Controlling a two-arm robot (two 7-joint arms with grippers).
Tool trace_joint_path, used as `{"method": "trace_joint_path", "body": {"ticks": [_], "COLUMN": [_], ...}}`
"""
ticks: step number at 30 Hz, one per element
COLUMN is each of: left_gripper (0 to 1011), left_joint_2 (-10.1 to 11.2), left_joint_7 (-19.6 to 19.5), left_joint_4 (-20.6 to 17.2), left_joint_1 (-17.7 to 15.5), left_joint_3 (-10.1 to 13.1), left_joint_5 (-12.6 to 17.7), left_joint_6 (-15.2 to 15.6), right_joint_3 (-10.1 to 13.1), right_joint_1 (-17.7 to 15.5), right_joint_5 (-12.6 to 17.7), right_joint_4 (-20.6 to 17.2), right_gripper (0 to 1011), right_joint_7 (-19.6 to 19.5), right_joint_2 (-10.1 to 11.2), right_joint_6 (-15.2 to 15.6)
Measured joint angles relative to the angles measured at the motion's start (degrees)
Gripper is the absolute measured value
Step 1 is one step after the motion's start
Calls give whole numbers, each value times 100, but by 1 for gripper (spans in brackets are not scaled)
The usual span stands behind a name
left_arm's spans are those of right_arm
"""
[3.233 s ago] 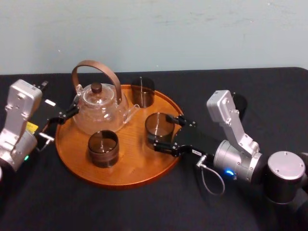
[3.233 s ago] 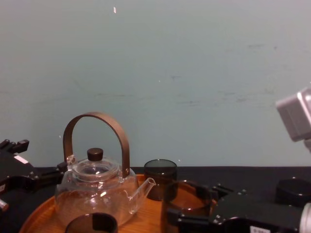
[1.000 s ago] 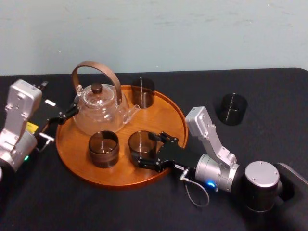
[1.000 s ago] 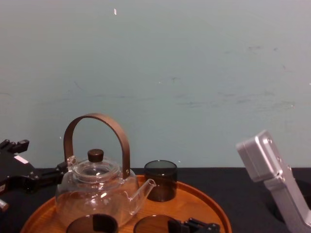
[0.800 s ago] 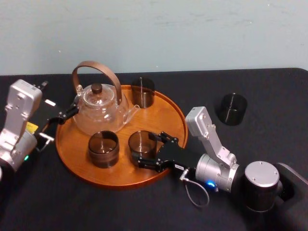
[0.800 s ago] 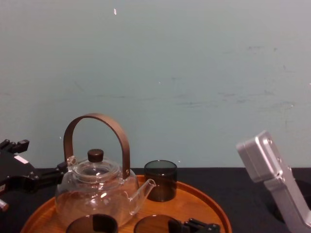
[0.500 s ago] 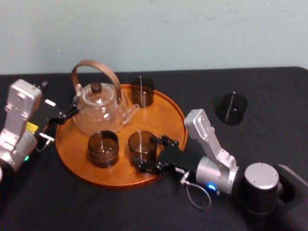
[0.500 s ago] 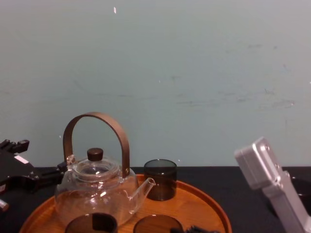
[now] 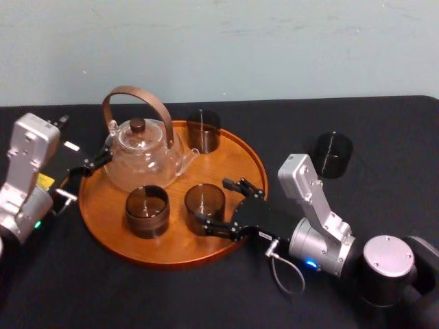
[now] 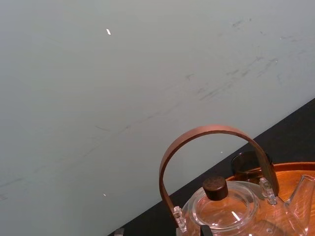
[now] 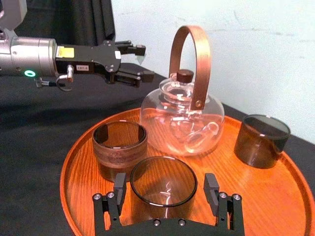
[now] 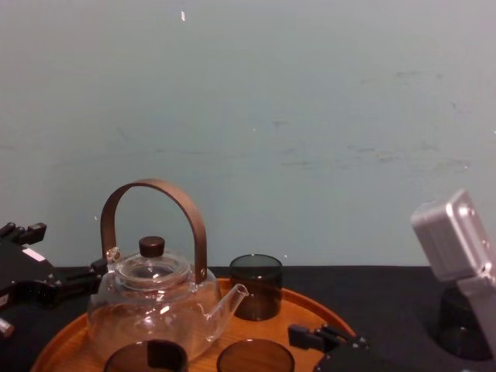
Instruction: Pick up the glass from the table and place it on the tray.
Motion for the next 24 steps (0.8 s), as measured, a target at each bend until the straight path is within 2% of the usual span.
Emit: {"method": "trace_joint_path", "body": {"ticks": [13,24], "left_gripper": [1002,1002], "left_joint_2": [0,0], "left_joint_7": [0,0], "left_joint_4": [0,0], "left_joint_1": [0,1], "left_joint_3": [0,0], "left_joint_5": [0,0], "left_joint_6": [0,0], "right_joint_3": [155,397], "right_joint_1": [-146,-453], "right_joint_5": [-8,286], "right_joint_4": [-302,-752], "right_gripper": [1002,1002], "right_joint_7": [-17,61], "right_joint_2": [126,370], "right_joint_6": [-29,-85]}}
